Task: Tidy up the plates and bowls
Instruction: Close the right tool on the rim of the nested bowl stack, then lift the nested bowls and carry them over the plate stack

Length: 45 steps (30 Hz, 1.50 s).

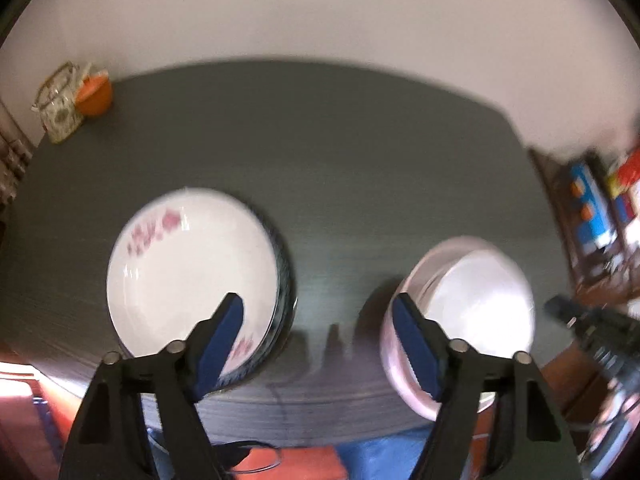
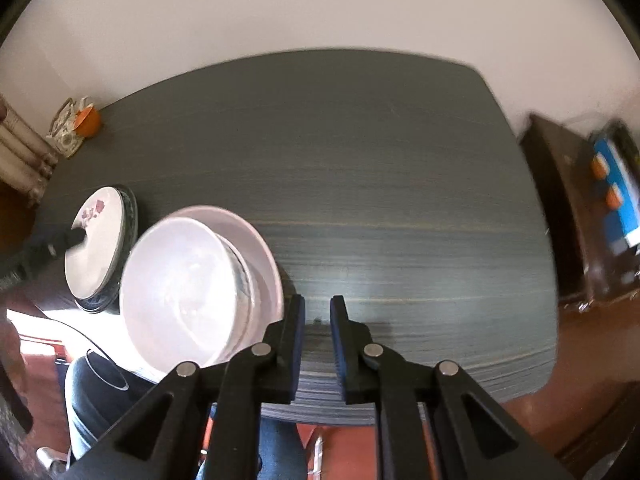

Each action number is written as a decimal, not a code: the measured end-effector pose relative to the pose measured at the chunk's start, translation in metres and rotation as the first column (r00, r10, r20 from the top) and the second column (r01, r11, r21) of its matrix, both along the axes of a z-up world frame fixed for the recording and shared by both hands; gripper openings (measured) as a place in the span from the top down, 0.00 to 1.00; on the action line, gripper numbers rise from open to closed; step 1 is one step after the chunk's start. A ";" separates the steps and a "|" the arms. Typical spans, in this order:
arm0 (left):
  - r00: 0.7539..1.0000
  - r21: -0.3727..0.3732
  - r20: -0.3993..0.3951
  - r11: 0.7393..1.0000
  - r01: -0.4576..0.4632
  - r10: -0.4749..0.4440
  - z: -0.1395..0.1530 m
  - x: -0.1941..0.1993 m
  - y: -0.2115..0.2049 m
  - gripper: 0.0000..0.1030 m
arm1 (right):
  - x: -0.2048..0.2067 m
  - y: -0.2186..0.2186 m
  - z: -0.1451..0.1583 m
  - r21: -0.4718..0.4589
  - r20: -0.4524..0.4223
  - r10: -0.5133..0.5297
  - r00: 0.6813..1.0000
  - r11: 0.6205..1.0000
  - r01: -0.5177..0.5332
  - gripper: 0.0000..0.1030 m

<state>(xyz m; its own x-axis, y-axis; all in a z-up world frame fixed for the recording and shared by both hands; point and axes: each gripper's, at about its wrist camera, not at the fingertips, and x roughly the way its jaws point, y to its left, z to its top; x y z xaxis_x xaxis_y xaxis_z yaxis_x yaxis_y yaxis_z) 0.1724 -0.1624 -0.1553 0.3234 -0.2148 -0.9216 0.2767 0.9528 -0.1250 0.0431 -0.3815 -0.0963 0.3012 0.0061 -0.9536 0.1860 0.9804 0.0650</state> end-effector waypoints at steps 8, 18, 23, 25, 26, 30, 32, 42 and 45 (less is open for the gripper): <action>0.998 -0.004 -0.051 1.000 0.024 -0.024 -0.027 -0.005 -0.013 0.64 | 0.003 0.001 -0.027 0.020 -0.044 0.008 0.999 1.000 -0.007 0.87; 0.995 -0.075 -0.091 0.996 0.043 -0.050 -0.034 -0.004 -0.020 0.69 | 0.007 -0.005 -0.040 0.049 -0.059 0.025 0.998 0.999 -0.022 0.87; 0.991 -0.126 -0.123 0.991 0.037 -0.053 -0.042 0.003 -0.018 0.83 | 0.009 -0.008 -0.047 0.061 -0.069 0.021 0.997 0.998 -0.017 0.87; 0.990 -0.128 -0.129 0.991 0.041 -0.058 -0.044 0.007 -0.020 0.85 | 0.010 -0.009 -0.048 0.055 -0.075 0.032 0.997 0.998 -0.028 0.87; 0.989 -0.131 -0.135 0.991 0.038 -0.056 -0.043 0.007 -0.019 0.86 | 0.010 -0.009 -0.048 0.053 -0.083 0.036 0.996 0.998 -0.031 0.87; 0.991 -0.168 -0.127 0.985 0.030 -0.052 -0.033 0.010 -0.011 0.84 | 0.010 -0.009 -0.046 0.052 -0.079 0.045 0.996 0.998 -0.041 0.87; 0.988 -0.176 -0.144 0.984 0.028 -0.054 -0.032 0.011 -0.006 0.83 | 0.011 -0.008 -0.048 0.044 -0.084 0.045 0.995 0.998 -0.042 0.87; 0.985 -0.244 -0.156 0.969 0.039 -0.079 -0.021 0.010 0.016 0.82 | 0.016 -0.004 -0.060 0.053 -0.102 0.049 0.994 0.998 -0.044 0.87; 0.978 -0.235 -0.176 0.970 0.067 -0.110 -0.027 0.010 0.008 0.80 | 0.019 -0.003 -0.061 0.058 -0.096 0.044 0.994 0.998 -0.039 0.87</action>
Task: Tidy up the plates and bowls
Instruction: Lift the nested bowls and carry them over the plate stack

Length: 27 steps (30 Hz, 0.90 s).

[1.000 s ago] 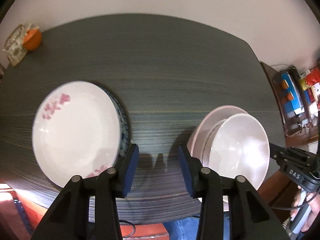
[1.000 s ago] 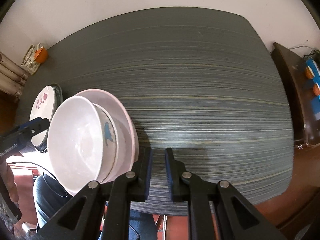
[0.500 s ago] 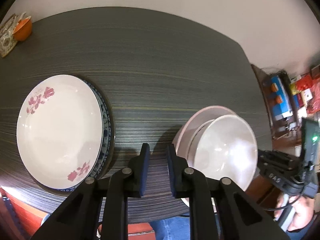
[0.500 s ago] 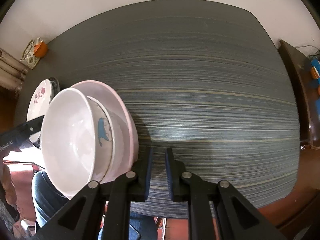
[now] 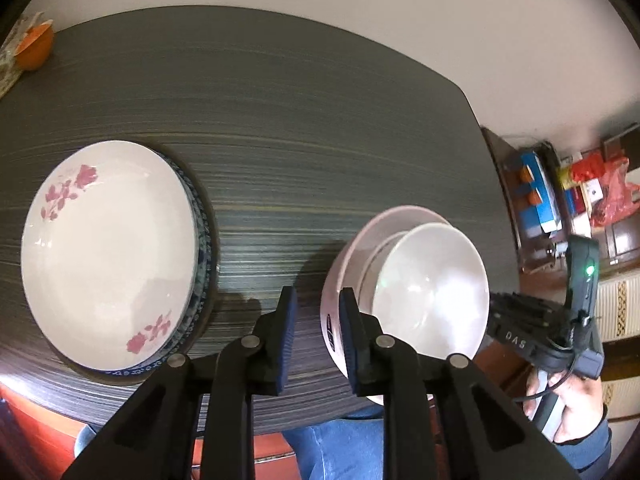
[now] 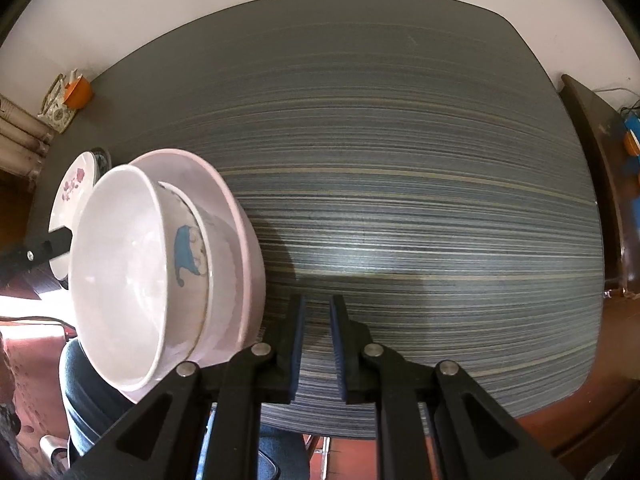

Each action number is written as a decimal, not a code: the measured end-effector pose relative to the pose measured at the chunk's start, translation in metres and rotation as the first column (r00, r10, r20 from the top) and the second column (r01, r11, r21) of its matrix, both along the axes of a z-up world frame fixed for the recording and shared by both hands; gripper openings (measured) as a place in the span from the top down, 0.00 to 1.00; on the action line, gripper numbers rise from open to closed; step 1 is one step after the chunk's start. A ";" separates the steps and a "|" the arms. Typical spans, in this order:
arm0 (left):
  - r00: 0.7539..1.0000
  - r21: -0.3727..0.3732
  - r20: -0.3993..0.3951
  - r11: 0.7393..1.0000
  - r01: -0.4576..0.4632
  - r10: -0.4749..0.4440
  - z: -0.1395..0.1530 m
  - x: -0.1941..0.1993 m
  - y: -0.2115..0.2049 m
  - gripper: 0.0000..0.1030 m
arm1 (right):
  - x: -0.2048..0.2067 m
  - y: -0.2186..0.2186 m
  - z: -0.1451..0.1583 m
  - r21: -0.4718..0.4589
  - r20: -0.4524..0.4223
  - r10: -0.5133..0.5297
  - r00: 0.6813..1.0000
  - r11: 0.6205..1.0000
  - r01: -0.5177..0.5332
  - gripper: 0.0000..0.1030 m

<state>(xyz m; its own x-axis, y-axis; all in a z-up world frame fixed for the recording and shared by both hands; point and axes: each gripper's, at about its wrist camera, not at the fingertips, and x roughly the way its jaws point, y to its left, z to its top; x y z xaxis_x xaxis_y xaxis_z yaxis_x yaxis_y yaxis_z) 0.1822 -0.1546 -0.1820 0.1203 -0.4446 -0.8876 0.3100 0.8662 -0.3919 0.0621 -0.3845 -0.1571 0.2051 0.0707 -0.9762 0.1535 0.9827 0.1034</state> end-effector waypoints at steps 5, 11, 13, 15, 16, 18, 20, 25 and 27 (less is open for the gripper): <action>1.000 0.080 -0.021 0.997 0.021 -0.020 -0.021 0.001 -0.024 0.82 | 0.003 0.001 -0.002 -0.017 0.000 0.000 1.000 1.000 0.000 0.87; 1.000 0.089 0.030 0.996 -0.002 -0.001 -0.027 -0.003 -0.041 0.97 | 0.002 0.002 -0.006 -0.040 0.011 0.000 1.000 0.999 0.000 0.99; 0.999 0.097 0.045 0.995 -0.002 -0.002 -0.026 -0.006 -0.043 0.97 | 0.001 0.003 -0.004 -0.052 0.027 0.001 1.000 0.999 0.000 1.00; 0.998 0.103 0.056 0.995 -0.016 0.010 -0.024 -0.008 -0.043 0.98 | 0.000 0.007 0.001 -0.041 0.051 -0.017 0.999 0.999 0.019 1.00; 0.998 0.112 0.064 0.994 -0.017 0.010 -0.024 -0.010 -0.046 0.98 | 0.000 0.010 0.004 -0.045 0.057 -0.016 0.998 0.999 0.019 1.00; 0.998 0.126 0.066 0.992 -0.023 0.014 -0.026 -0.011 -0.048 0.98 | 0.002 0.018 0.008 -0.060 0.047 0.004 0.999 0.998 -0.001 1.00; 0.996 0.140 0.083 0.990 -0.028 0.016 -0.026 -0.012 -0.049 0.98 | 0.005 0.017 0.006 -0.050 0.020 0.004 1.000 0.999 -0.003 1.00; 0.998 0.112 0.058 0.993 -0.030 0.023 -0.028 -0.009 -0.048 0.97 | 0.005 0.005 0.002 0.056 0.011 -0.023 1.000 0.998 0.023 0.98; 0.998 0.112 0.063 0.994 -0.022 0.015 -0.028 -0.010 -0.048 0.97 | 0.005 0.007 0.004 0.046 0.018 -0.036 0.999 0.998 0.035 0.98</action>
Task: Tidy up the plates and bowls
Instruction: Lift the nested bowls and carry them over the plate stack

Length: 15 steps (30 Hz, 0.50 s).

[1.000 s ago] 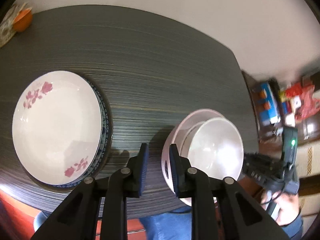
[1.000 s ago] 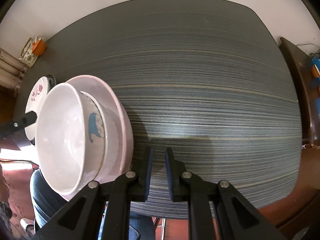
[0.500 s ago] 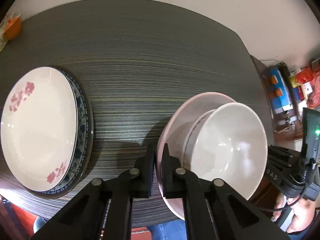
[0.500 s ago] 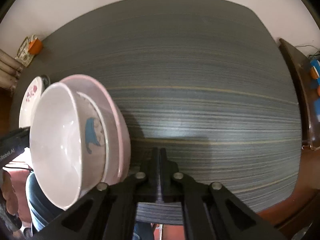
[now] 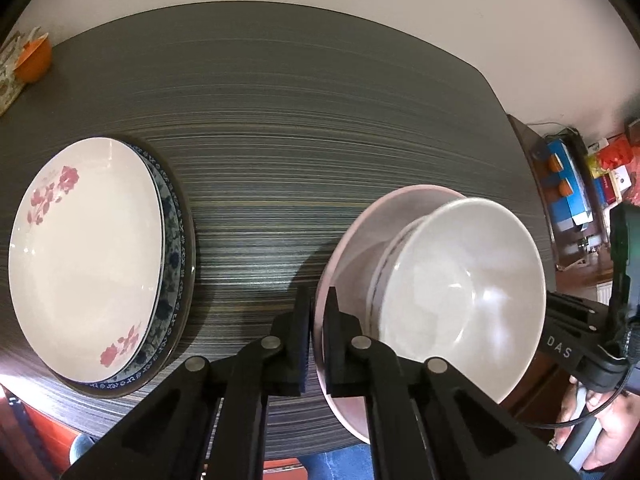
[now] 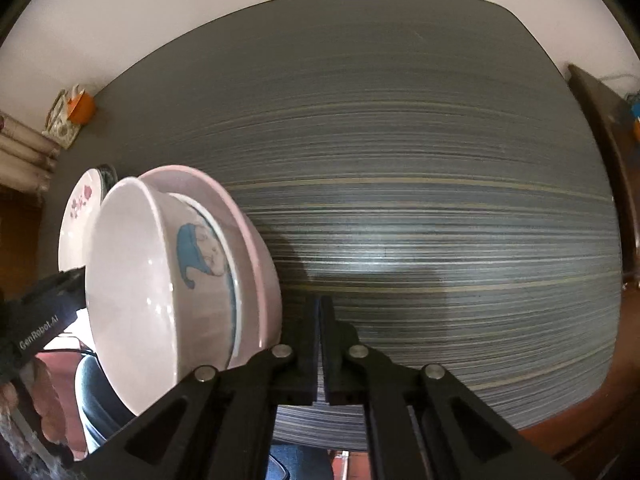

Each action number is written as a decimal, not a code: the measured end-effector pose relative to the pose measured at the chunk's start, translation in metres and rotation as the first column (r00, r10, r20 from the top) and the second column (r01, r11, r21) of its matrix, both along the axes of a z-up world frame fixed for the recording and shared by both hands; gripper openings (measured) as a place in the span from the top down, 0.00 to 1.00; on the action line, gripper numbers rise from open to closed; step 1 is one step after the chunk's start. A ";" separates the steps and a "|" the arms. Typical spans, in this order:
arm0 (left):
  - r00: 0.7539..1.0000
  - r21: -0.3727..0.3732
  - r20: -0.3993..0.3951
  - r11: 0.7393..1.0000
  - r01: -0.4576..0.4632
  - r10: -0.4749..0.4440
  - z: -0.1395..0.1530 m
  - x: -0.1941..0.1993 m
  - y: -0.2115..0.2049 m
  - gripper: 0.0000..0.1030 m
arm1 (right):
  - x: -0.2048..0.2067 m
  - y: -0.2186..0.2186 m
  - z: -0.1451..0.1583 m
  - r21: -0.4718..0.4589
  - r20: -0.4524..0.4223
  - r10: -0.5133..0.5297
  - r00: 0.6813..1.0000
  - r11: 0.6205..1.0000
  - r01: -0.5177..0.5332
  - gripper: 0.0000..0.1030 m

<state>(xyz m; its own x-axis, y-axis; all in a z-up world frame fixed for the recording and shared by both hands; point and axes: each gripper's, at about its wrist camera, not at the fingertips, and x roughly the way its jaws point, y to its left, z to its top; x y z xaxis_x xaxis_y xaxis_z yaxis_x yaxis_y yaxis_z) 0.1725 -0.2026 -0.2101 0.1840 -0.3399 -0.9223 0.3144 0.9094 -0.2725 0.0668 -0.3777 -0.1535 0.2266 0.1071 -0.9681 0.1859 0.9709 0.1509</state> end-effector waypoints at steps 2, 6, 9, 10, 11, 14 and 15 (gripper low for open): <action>1.000 -0.007 -0.002 1.000 -0.001 0.001 0.000 0.001 0.003 0.97 | -0.001 -0.007 -0.003 0.059 -0.002 -0.057 0.998 0.997 0.058 0.97; 1.000 -0.009 0.002 1.000 -0.008 0.008 0.001 0.002 0.009 0.97 | -0.006 -0.022 -0.015 0.093 0.008 -0.072 0.997 0.993 0.071 0.99; 0.999 -0.034 -0.026 0.999 -0.024 0.023 -0.001 0.005 0.013 0.97 | -0.011 -0.027 -0.015 0.169 -0.014 -0.068 0.998 0.983 0.069 0.99; 0.999 -0.036 -0.030 0.999 -0.023 0.022 -0.001 0.006 0.015 0.97 | -0.015 -0.033 -0.011 0.214 -0.005 -0.092 0.996 0.973 0.090 0.99; 0.999 -0.036 -0.029 0.999 -0.020 0.019 -0.001 0.006 0.015 0.97 | -0.018 -0.037 -0.005 0.238 0.010 -0.108 0.994 0.966 0.102 0.99; 1.000 -0.029 -0.023 0.999 -0.019 0.018 -0.001 0.005 0.015 0.97 | -0.024 -0.040 0.012 0.281 0.048 -0.095 0.994 0.957 0.078 0.96; 1.000 -0.028 -0.023 0.999 -0.019 0.019 -0.001 0.005 0.015 0.97 | -0.024 -0.037 0.012 0.304 0.027 -0.079 0.997 0.950 0.067 0.93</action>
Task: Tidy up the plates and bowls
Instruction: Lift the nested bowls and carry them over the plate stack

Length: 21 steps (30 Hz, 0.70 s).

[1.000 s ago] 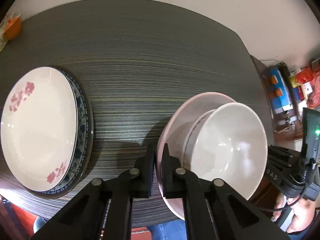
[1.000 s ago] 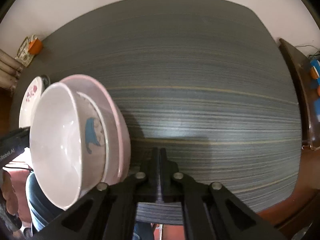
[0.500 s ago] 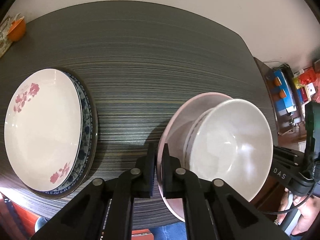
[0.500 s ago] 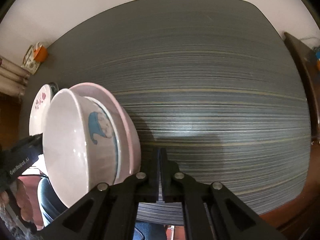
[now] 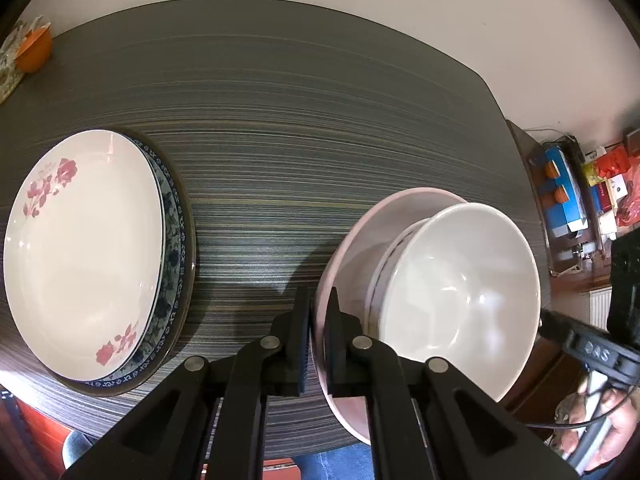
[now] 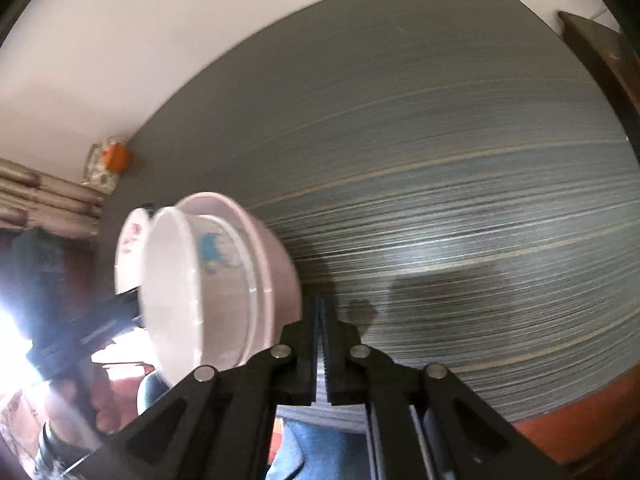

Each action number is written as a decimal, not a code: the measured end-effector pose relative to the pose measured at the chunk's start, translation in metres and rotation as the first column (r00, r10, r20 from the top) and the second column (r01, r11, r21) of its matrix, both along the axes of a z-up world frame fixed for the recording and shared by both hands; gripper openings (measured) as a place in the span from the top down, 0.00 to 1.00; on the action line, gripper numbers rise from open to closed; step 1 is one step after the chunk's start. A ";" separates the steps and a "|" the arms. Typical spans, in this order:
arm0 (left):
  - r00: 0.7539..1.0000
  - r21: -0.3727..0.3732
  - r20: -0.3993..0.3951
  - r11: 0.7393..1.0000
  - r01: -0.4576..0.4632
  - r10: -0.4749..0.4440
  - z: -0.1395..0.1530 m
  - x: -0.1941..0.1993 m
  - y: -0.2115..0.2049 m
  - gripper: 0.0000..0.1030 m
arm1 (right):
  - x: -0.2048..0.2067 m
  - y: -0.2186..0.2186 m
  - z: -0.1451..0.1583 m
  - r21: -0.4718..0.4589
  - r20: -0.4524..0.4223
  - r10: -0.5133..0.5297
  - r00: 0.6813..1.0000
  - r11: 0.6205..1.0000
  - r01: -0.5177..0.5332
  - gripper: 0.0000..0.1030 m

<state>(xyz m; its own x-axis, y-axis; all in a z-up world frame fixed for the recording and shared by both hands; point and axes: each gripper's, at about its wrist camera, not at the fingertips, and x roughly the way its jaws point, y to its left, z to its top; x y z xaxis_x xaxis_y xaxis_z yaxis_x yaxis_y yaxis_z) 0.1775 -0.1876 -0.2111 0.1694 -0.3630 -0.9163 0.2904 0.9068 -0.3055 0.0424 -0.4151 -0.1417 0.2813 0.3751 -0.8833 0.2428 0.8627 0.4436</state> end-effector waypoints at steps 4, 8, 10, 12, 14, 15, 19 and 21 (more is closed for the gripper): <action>1.000 0.001 -0.002 1.000 -0.001 0.001 0.001 0.000 -0.003 0.96 | -0.004 0.007 0.004 -0.040 -0.010 0.030 0.999 0.999 -0.031 0.90; 1.000 0.009 -0.003 1.000 0.005 -0.005 0.002 0.000 -0.004 0.96 | -0.013 0.013 0.013 -0.034 -0.003 0.044 0.999 0.998 -0.044 0.87; 1.000 0.010 -0.002 1.000 0.002 -0.002 0.002 0.000 -0.008 0.96 | -0.016 0.008 0.020 -0.019 0.009 0.041 0.999 0.999 -0.040 0.67; 1.000 0.011 0.000 1.000 0.007 -0.007 0.002 0.000 -0.008 0.96 | -0.016 0.009 0.029 0.001 0.034 0.027 0.999 1.000 -0.027 0.19; 1.000 0.011 0.003 1.000 0.006 -0.006 0.001 0.000 -0.009 0.96 | -0.014 0.014 0.037 -0.025 0.038 0.055 0.998 0.998 -0.054 0.15; 1.000 0.012 0.002 1.000 0.007 -0.007 0.001 0.000 -0.009 0.96 | -0.011 0.016 0.038 -0.049 0.031 0.058 0.998 0.997 -0.057 0.15; 1.000 0.011 0.001 1.000 0.006 -0.006 0.002 -0.001 -0.009 0.96 | -0.003 0.019 0.030 -0.126 -0.011 0.061 0.998 0.990 -0.062 0.15; 1.000 0.007 -0.004 1.000 0.003 -0.003 0.001 0.000 -0.009 0.96 | -0.005 0.016 0.031 -0.149 -0.011 0.066 0.998 0.987 -0.067 0.16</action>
